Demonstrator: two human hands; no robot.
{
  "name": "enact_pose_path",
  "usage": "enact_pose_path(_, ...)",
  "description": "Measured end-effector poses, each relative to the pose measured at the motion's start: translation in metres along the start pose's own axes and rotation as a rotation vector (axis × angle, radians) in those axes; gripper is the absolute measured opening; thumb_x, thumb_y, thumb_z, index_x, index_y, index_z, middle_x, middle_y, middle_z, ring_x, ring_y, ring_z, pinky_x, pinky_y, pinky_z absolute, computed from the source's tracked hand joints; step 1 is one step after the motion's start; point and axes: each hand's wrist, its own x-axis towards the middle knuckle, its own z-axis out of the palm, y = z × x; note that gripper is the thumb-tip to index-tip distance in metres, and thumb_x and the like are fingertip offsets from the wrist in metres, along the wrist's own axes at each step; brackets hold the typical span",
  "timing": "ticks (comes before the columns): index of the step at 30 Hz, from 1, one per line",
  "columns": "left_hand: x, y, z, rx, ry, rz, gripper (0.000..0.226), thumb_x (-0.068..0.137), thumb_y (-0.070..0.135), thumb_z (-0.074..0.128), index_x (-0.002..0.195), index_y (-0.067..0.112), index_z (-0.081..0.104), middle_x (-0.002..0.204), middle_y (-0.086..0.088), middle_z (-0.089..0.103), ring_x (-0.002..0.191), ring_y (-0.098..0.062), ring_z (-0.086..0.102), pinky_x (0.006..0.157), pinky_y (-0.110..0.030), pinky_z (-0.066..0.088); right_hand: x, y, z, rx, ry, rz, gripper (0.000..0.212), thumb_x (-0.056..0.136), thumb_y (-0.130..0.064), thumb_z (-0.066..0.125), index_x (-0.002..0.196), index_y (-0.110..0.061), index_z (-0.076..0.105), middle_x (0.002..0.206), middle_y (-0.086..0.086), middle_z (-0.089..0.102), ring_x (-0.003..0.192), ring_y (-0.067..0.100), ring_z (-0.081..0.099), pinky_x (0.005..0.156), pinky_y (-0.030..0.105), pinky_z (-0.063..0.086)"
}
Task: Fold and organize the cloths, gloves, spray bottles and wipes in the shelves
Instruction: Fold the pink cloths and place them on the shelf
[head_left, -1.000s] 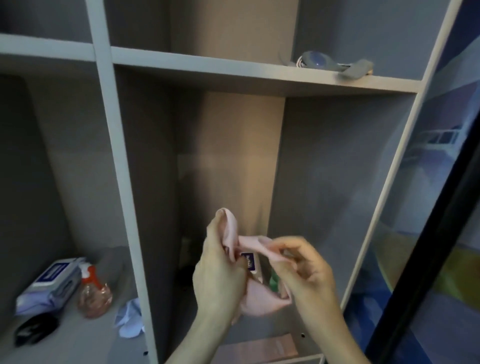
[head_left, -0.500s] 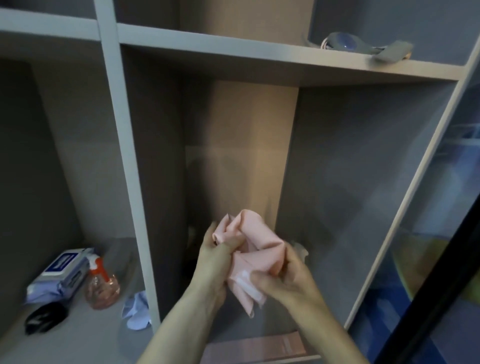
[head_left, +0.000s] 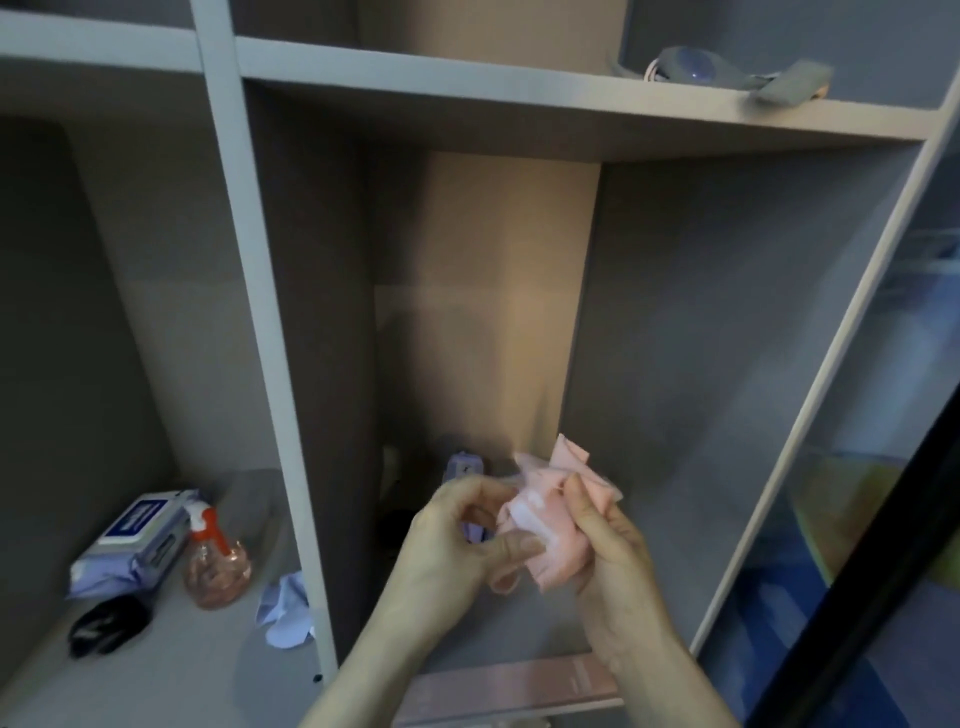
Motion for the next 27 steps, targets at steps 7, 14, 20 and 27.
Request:
enact_pose_path(7, -0.004, -0.009, 0.003, -0.114, 0.174, 0.019, 0.019, 0.078, 0.015, 0.075, 0.067, 0.008, 0.061, 0.062, -0.001, 0.061, 0.061, -0.011, 0.053, 0.058, -0.023, 0.042, -0.002, 0.001, 0.001, 0.033, 0.042, 0.037, 0.081, 0.053, -0.048, 0.087, 0.117, -0.005, 0.063, 0.107, 0.019, 0.070, 0.086, 0.027, 0.070, 0.068, 0.035, 0.058)
enact_pose_path(14, -0.004, -0.012, 0.001, -0.069, 0.248, 0.043, 0.020, 0.077, 0.025, 0.077, 0.070, 0.014, 0.062, 0.070, -0.012, 0.066, 0.070, -0.035, 0.061, 0.068, -0.046, 0.051, -0.023, 0.009, -0.001, -0.471, -0.144, -0.286, 0.058, 0.064, -0.038, 0.086, 0.118, -0.034, 0.063, 0.121, -0.004, 0.064, 0.109, 0.008, 0.063, 0.085, 0.025, 0.053)
enact_pose_path(20, -0.005, -0.012, -0.008, -0.035, 0.059, 0.040, 0.015, 0.084, 0.018, 0.071, 0.071, 0.014, 0.063, 0.072, -0.015, 0.063, 0.067, -0.020, 0.058, 0.065, -0.031, 0.048, -0.016, 0.003, -0.002, -0.611, -0.087, -0.373, 0.022, 0.083, -0.007, 0.066, 0.081, -0.026, 0.078, 0.089, -0.003, 0.076, 0.093, 0.015, 0.069, 0.082, 0.025, 0.051)
enact_pose_path(27, -0.002, -0.013, -0.019, -0.092, 0.118, 0.021, 0.024, 0.081, 0.003, 0.070, 0.062, 0.003, 0.056, 0.081, -0.017, 0.060, 0.073, -0.018, 0.056, 0.069, -0.026, 0.045, -0.008, 0.009, -0.007, -0.550, 0.044, -0.282, 0.019, 0.088, -0.017, 0.063, 0.075, -0.021, 0.076, 0.072, 0.000, 0.073, 0.072, 0.013, 0.065, 0.070, 0.024, 0.050)
